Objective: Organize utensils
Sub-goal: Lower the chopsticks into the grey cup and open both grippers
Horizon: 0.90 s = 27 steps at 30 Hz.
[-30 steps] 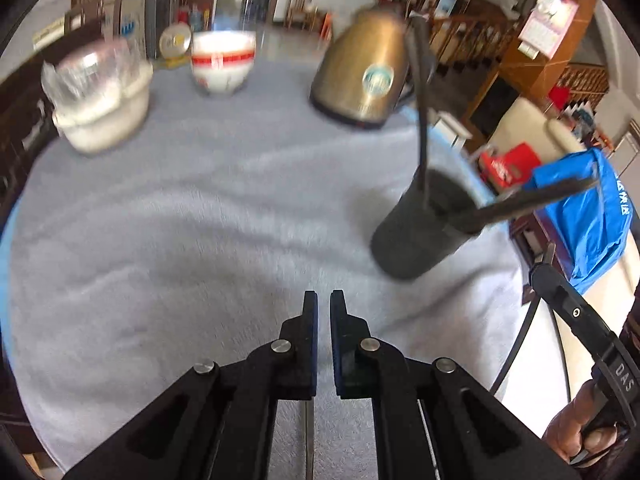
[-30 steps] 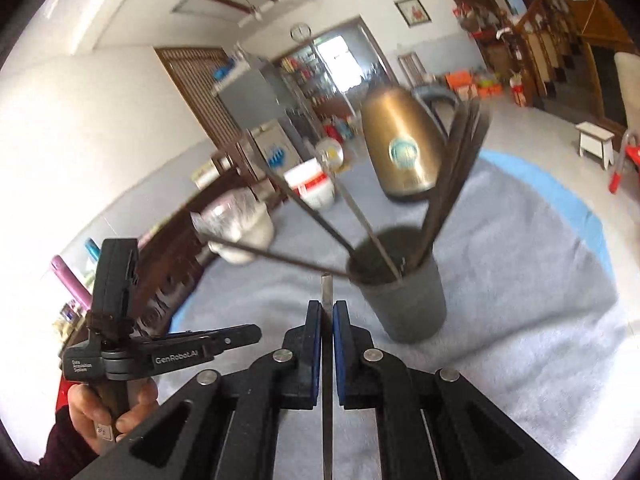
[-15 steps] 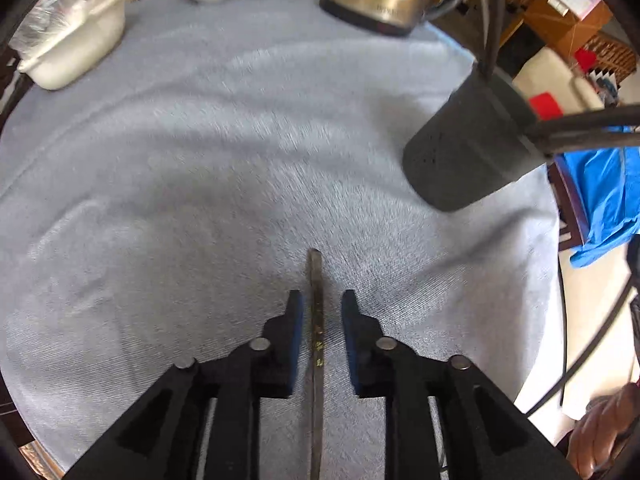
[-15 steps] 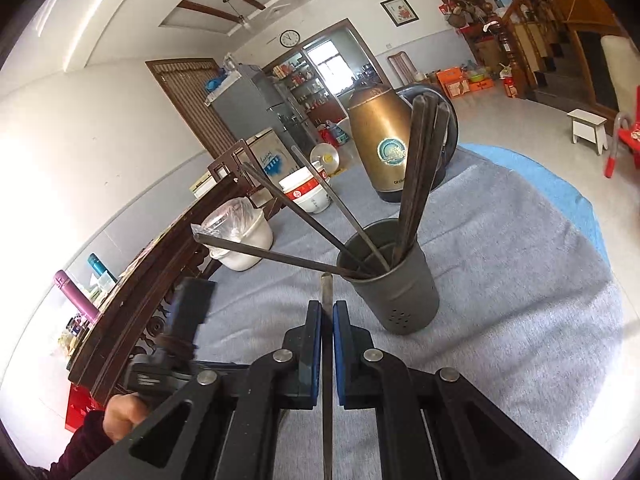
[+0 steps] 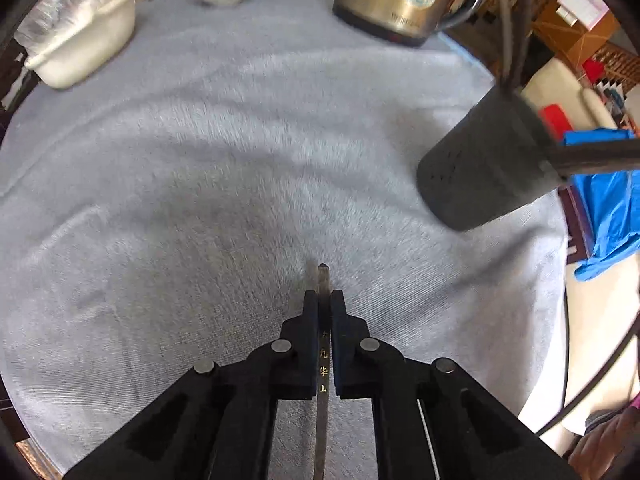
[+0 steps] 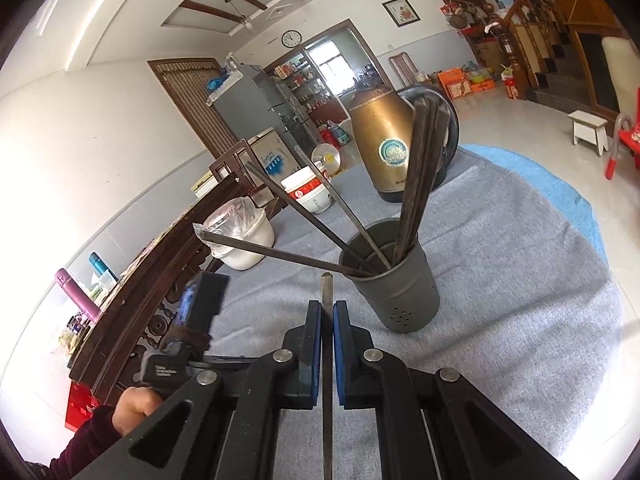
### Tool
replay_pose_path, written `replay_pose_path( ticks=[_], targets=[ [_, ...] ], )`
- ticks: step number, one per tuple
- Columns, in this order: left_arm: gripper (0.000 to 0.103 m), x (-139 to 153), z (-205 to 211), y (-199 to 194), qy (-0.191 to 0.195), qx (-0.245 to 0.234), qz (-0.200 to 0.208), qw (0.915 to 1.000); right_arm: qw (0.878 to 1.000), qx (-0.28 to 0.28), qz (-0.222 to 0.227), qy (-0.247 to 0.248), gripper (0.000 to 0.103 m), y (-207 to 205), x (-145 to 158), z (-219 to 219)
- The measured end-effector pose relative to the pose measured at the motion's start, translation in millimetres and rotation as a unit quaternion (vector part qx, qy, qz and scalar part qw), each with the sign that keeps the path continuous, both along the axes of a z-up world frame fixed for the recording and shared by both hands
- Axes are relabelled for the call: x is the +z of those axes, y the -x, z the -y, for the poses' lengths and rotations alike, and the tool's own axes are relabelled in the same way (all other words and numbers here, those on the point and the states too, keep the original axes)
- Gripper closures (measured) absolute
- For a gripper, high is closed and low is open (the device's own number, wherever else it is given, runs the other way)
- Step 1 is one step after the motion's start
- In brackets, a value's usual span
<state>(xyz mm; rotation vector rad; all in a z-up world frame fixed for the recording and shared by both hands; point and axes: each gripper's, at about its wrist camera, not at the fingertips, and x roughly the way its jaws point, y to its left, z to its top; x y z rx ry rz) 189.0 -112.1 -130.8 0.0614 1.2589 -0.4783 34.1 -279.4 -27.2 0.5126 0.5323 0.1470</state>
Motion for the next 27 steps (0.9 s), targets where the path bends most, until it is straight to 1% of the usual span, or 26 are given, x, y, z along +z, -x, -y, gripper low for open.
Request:
replay_pose_path(
  ticks=[4,7,8,13,17,20,22,27],
  targets=[
    [0.097,33.9,-11.2,13.1,0.02,0.004,0.042,0.9989,1.0,-0.004,0.012,0.007,0.097,3.5,6.8,-0.1],
    [0.097,61.0,-16.9,19.1,0.035,0.007,0.075,0.9965,1.0,-0.009,0.024,0.012,0.097,7.2,12.5,0.3],
    [0.097,75.1,-18.9,19.3,0.043,0.007,0.09,0.995,0.999,-0.01,0.028,0.014,0.097,8.1,14.8,0.5],
    [0.097,119.9,-25.1,29.5,0.064,0.003,0.145,0.9873,0.998,-0.017,0.054,0.026,0.097,12.0,30.9,2.8],
    [0.097,146.8,-22.8,33.4,0.074,0.001,0.177,0.9814,0.997,-0.022,0.067,0.035,0.097,12.9,43.5,6.5],
    [0.097,160.1,-25.1,38.9,0.08,-0.003,0.199,0.9767,0.996,-0.022,0.077,0.046,0.097,13.0,53.5,7.5],
    [0.097,179.3,-25.0,44.2,0.087,-0.006,0.216,0.9724,0.995,-0.023,0.084,0.053,0.097,12.5,60.7,7.1],
    [0.097,203.6,-21.7,45.1,0.094,-0.009,0.244,0.9651,0.99,-0.032,0.111,0.076,0.097,4.4,80.7,7.9]
  ],
)
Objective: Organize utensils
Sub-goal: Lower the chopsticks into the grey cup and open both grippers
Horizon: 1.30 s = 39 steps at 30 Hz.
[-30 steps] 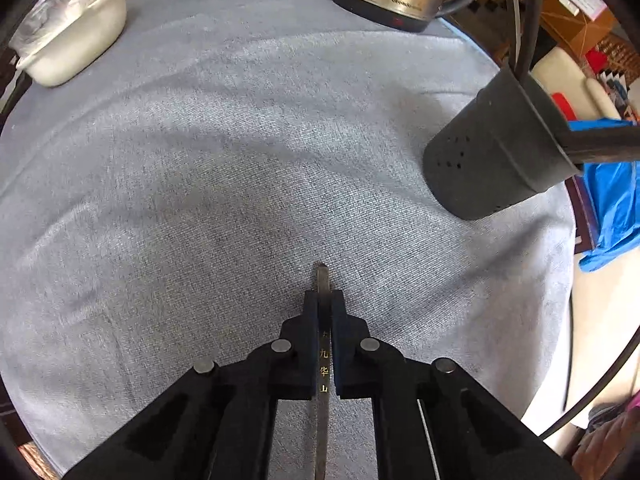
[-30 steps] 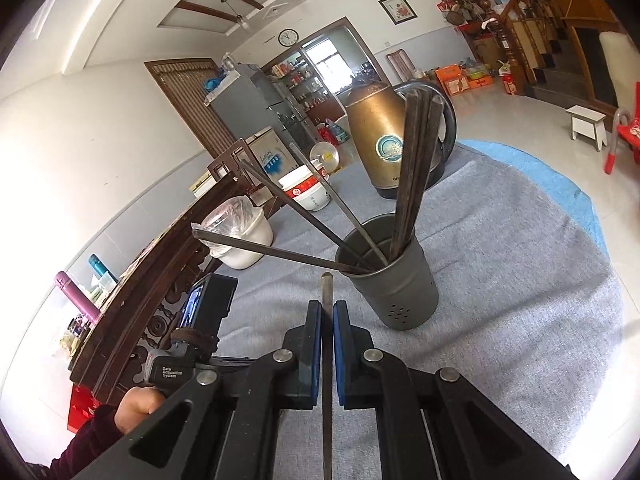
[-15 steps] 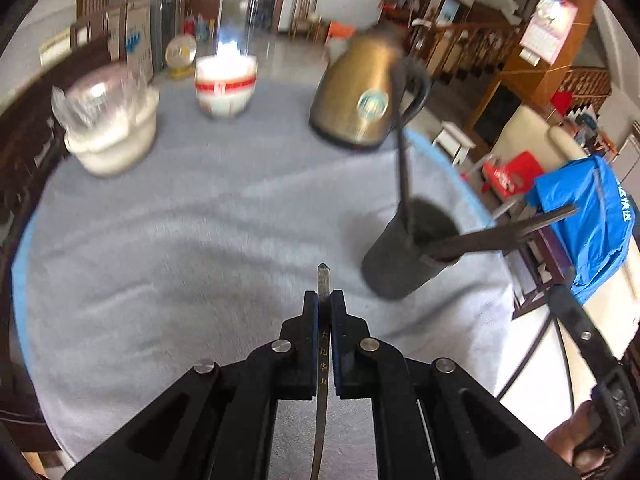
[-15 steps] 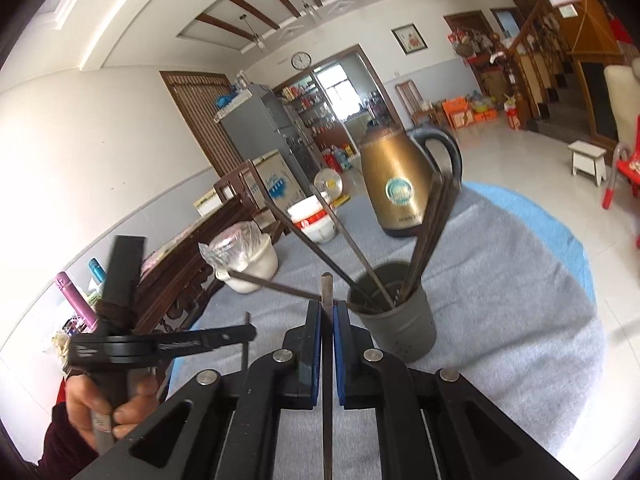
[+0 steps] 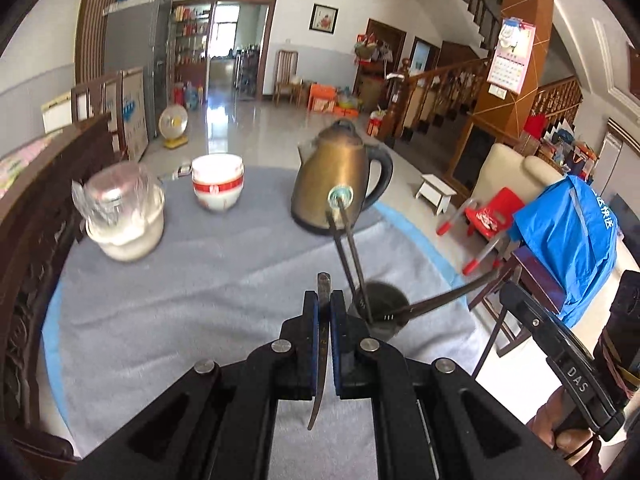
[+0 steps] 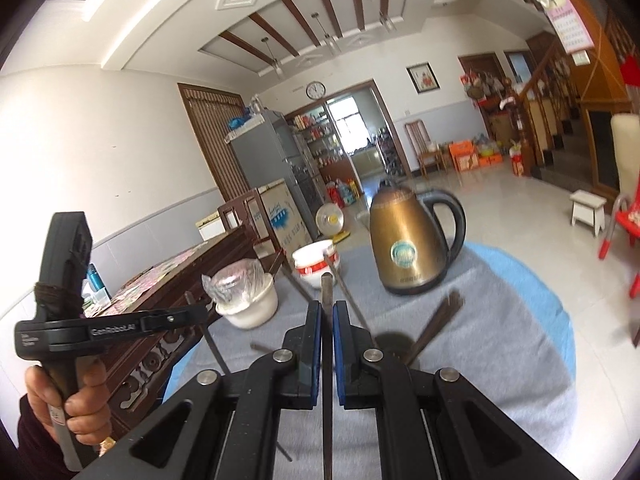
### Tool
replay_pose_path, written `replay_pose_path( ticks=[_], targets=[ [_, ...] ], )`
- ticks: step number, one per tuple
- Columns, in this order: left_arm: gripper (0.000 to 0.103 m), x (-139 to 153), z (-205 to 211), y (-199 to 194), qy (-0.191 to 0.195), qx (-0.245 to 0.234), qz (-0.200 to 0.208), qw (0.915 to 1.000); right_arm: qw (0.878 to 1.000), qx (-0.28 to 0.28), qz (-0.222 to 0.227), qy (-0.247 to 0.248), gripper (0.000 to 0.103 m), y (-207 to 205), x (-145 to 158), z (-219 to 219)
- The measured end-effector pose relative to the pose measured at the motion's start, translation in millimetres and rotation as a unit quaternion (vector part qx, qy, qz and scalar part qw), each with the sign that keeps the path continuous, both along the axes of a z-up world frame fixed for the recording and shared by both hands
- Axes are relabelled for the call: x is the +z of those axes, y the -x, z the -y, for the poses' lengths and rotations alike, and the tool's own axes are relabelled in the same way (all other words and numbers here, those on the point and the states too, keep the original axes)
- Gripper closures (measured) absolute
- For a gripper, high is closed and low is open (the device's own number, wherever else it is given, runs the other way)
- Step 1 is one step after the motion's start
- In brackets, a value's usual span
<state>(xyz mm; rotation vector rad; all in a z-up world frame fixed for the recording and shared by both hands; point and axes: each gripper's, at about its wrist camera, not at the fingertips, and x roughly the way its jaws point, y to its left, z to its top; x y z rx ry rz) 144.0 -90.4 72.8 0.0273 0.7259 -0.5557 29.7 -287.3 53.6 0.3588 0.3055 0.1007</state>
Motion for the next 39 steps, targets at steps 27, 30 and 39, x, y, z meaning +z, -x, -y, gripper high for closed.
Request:
replay_pose_path(
  ticks=[27,30,39],
  targets=[
    [0.097,88.6,42.7,-18.9,0.096,-0.01,0.138,0.9857,0.974,-0.182,0.126,0.051,0.097,-68.6,54.6,9.4],
    [0.097,77.6,50.1,-24.9,0.099,-0.011,0.136,0.9857,0.972,-0.195,0.121,0.051,0.097,-76.6,48.8,7.2],
    [0.097,36.3,56.5,-45.3,0.105,-0.013,0.091,0.9902,0.973,-0.201,0.095,0.063,0.097,-92.3,23.2,-0.1]
  ],
)
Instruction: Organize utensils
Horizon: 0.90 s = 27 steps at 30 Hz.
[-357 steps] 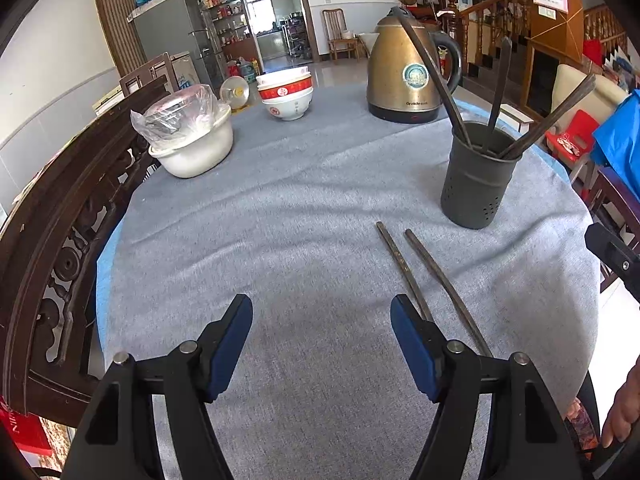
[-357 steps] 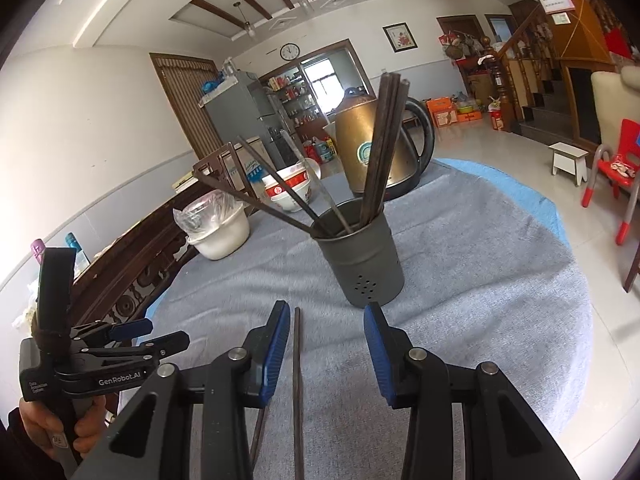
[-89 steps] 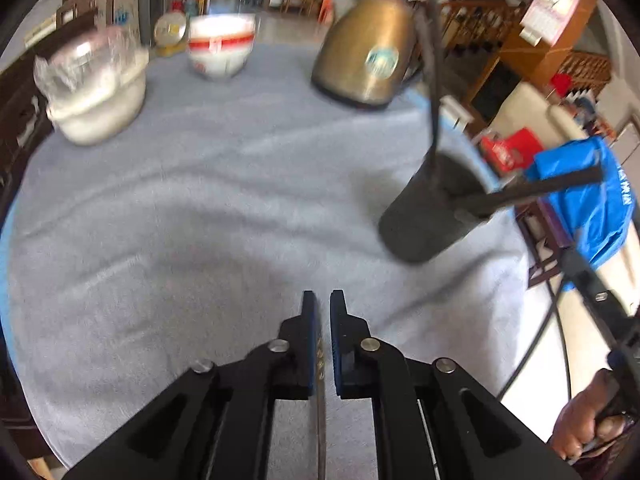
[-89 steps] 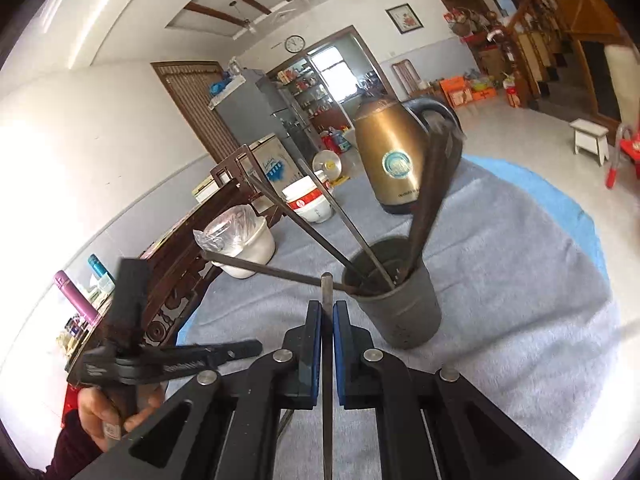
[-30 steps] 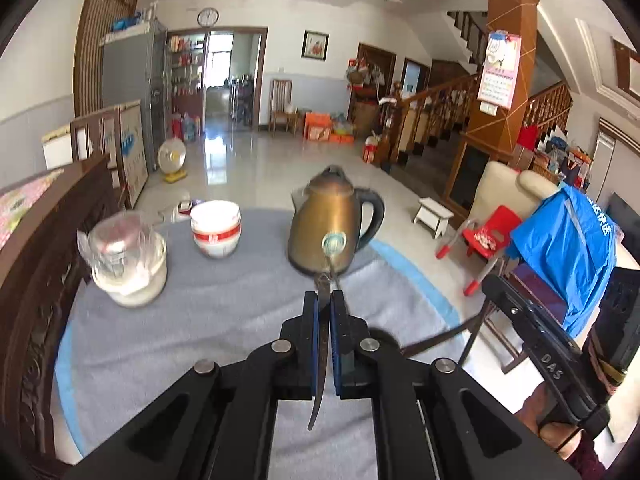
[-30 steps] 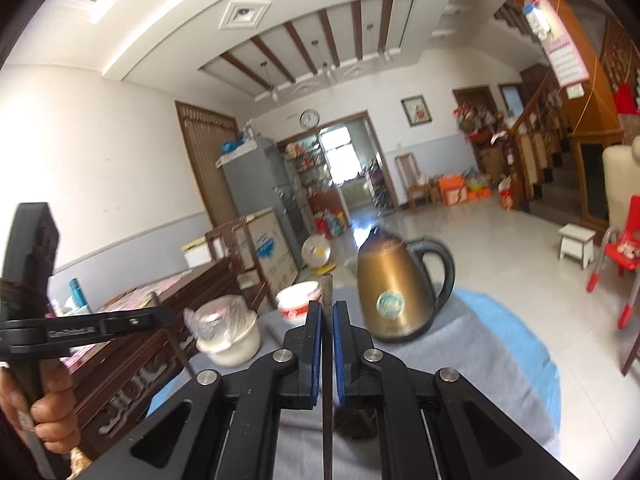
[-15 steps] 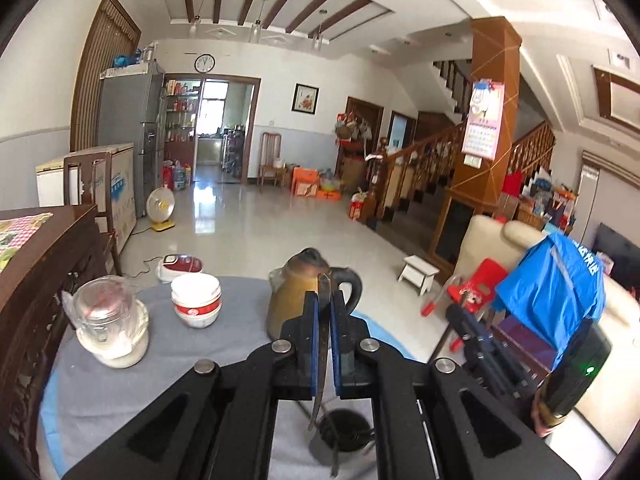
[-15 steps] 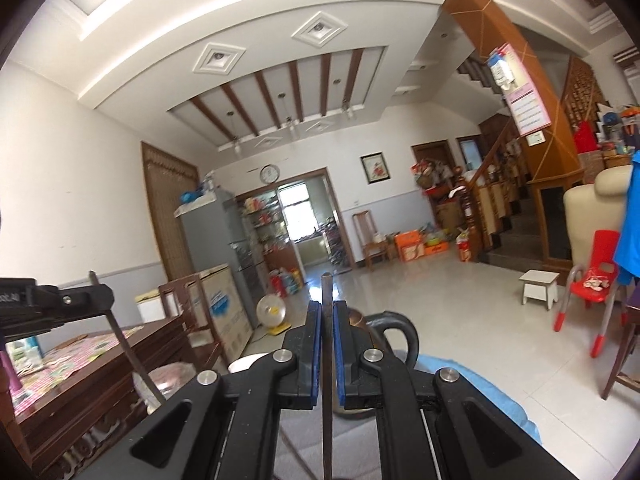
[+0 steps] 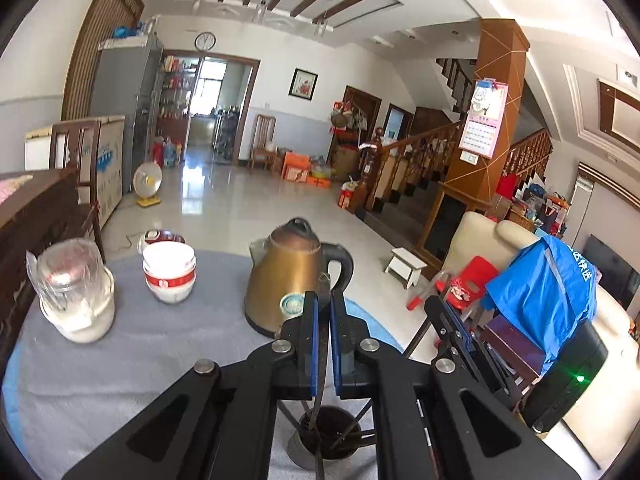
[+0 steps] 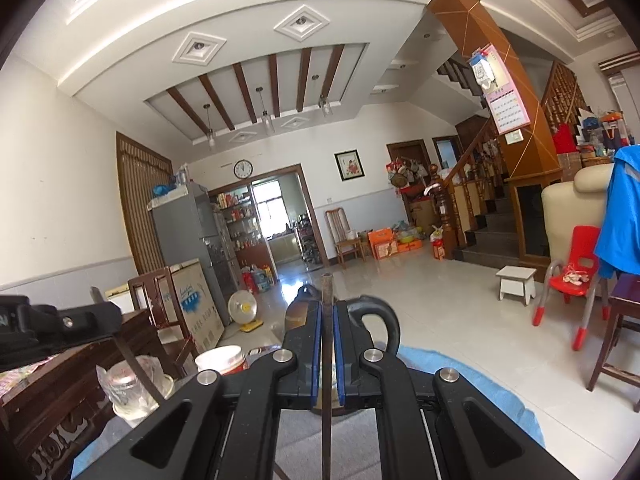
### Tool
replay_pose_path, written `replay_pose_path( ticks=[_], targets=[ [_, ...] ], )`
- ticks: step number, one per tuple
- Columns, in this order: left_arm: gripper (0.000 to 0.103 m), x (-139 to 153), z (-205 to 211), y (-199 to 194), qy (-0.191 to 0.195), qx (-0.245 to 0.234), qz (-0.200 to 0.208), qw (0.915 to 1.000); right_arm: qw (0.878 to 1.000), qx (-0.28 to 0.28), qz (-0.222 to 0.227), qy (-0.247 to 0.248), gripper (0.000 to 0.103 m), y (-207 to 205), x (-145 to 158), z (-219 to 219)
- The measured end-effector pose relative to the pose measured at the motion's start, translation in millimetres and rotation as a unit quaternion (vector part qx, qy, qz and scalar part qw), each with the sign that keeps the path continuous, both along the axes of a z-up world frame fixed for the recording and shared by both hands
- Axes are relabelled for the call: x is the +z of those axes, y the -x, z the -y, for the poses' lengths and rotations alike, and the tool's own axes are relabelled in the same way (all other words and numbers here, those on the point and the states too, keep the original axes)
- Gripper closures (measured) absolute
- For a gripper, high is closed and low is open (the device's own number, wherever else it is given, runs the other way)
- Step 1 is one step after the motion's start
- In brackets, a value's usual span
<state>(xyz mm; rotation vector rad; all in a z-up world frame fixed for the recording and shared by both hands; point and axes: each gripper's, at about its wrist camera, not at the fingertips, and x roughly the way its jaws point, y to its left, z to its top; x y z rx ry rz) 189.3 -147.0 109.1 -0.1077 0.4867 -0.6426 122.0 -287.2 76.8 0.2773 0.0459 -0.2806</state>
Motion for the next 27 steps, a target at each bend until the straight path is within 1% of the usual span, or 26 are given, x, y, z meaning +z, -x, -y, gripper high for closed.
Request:
replay_pose_path(
  ticks=[5,12,18,20,22,23,25,26,27],
  targets=[
    [0.097,-15.6,0.7,-6.1,-0.013,-0.013,-0.019,0.9996,1.0,0.016,-0.019,-0.002,0.096,-0.1,-7.8,-4.1],
    [0.097,-30.2,-5.2,-6.0,-0.033,-0.03,-0.036,0.9984,0.998,0.037,-0.042,-0.007,0.096,16.9,-20.4,-1.8],
    [0.097,-34.6,-18.2,-2.5,-0.039,-0.04,-0.047,0.9973,0.996,0.067,-0.062,-0.016,0.096,30.7,-27.0,2.0],
    [0.09,-34.4,-25.0,0.2,-0.038,-0.045,-0.049,0.9971,0.994,0.078,-0.069,-0.023,0.096,33.1,-28.6,5.2],
    [0.071,-33.7,-31.7,3.2,-0.037,-0.044,-0.048,0.9972,0.992,0.091,-0.076,-0.033,0.096,37.0,-31.0,6.4],
    [0.067,-33.0,-36.5,6.5,-0.038,-0.041,-0.044,0.9975,0.992,0.095,-0.081,-0.036,0.095,38.6,-32.2,6.7],
    [0.054,-31.0,-44.9,12.3,-0.041,-0.035,-0.034,0.998,0.99,0.098,-0.088,-0.041,0.095,43.5,-33.1,6.0],
    [0.05,-30.1,-49.5,15.4,-0.043,-0.031,-0.029,0.9982,0.99,0.102,-0.09,-0.046,0.094,46.6,-33.7,7.3],
    [0.042,-29.1,-55.8,20.1,-0.046,-0.023,-0.023,0.9984,0.989,0.105,-0.092,-0.051,0.094,49.0,-33.7,8.4]
  ],
)
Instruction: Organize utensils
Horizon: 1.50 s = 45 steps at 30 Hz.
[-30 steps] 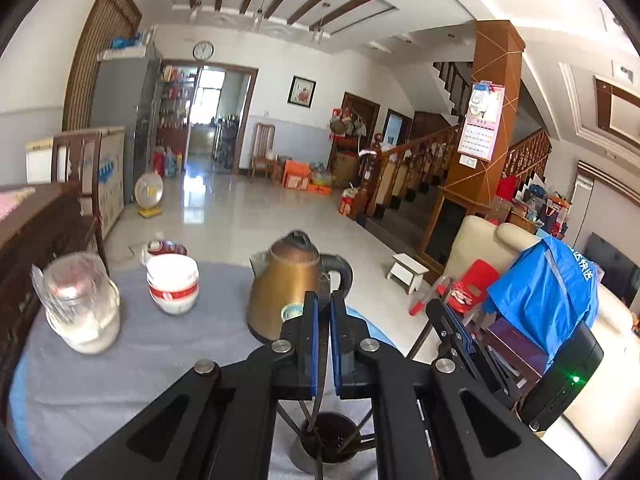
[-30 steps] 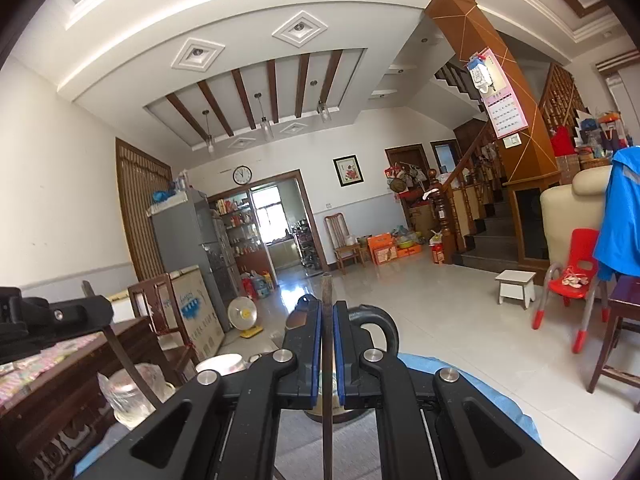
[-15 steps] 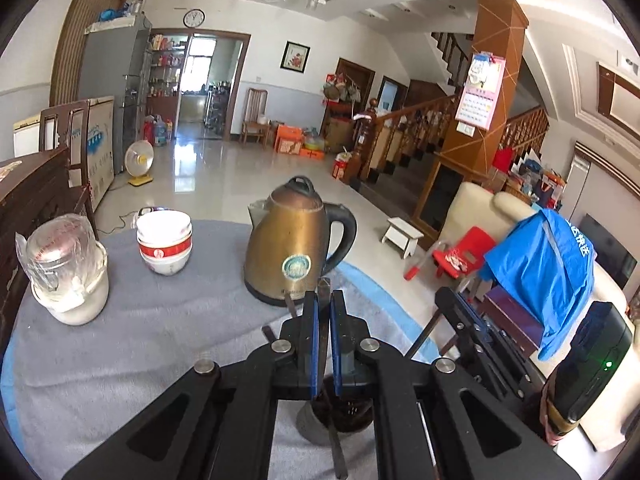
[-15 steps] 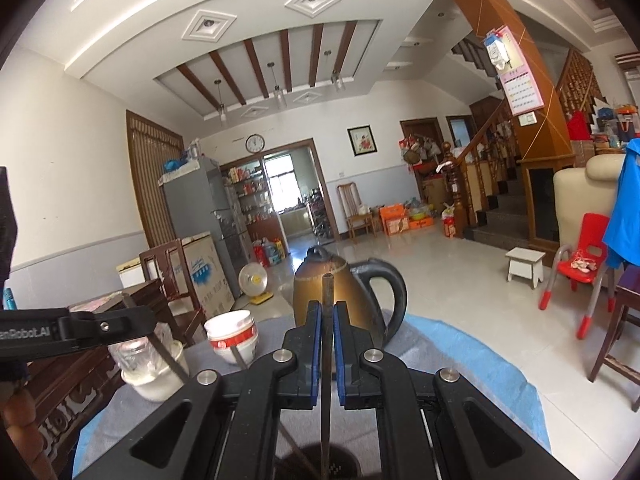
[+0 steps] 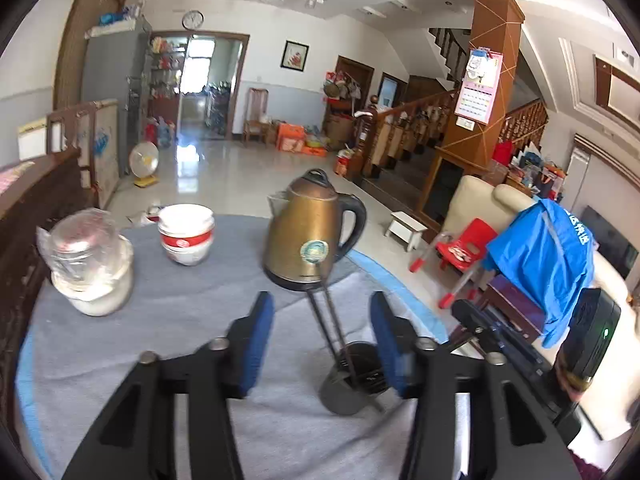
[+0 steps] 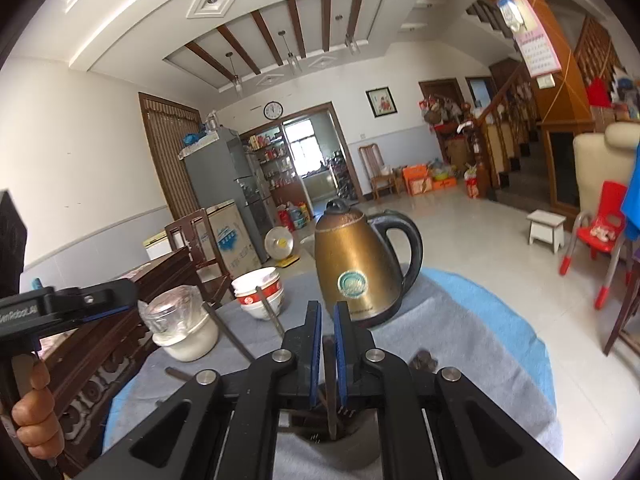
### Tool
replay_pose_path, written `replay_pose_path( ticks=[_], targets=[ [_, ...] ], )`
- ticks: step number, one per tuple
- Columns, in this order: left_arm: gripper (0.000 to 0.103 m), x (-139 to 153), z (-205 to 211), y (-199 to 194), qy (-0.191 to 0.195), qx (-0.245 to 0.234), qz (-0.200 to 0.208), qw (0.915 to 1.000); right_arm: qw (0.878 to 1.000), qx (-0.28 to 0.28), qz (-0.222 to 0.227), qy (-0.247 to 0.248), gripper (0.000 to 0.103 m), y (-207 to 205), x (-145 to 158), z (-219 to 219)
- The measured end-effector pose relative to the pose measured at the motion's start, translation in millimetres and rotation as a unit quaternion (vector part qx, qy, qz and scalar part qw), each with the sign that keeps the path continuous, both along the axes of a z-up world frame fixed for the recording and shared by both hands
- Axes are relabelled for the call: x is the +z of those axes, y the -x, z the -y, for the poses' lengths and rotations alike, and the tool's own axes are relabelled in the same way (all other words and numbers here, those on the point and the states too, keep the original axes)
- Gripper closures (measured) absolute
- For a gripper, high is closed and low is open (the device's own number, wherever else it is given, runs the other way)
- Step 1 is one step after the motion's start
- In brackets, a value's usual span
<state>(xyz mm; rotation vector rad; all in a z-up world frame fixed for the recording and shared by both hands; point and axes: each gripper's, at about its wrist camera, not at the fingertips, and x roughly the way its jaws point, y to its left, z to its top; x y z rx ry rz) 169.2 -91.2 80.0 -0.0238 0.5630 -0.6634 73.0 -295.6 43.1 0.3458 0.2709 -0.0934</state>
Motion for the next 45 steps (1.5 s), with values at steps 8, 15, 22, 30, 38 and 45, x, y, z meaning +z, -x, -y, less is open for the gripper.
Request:
replay_pose_path(
  ticks=[8,15,22,30,38,45],
  targets=[
    [0.013,-7.9,-34.9,34.2,-0.058,0.084,0.043,0.9938,0.998,-0.003,0.042,-0.043,0.034,43.4,2.9,15.6],
    [0.006,-42.9,-37.3,70.5,-0.154,0.145,0.06,0.9756,0.999,-0.015,0.043,-0.001,0.037,84.1,4.0,7.7],
    [0.006,-70.0,-17.8,88.3,-0.192,0.167,0.018,0.967,1.0,-0.006,0.0,0.027,0.037,107.9,-1.1,-14.7],
    [0.006,-72.1,-7.5,100.4,-0.198,0.187,0.01,0.9621,0.998,-0.015,-0.037,0.048,0.037,132.5,-5.3,-31.8],
    [0.006,-74.3,-10.0,101.6,-0.196,0.213,-0.009,0.9572,0.996,-0.033,-0.068,0.049,0.037,134.5,-5.0,-32.2],
    [0.006,-76.6,-10.4,103.0,-0.206,0.217,-0.011,0.9542,0.995,-0.035,-0.079,0.055,0.037,134.0,-4.4,-42.2]
  ],
)
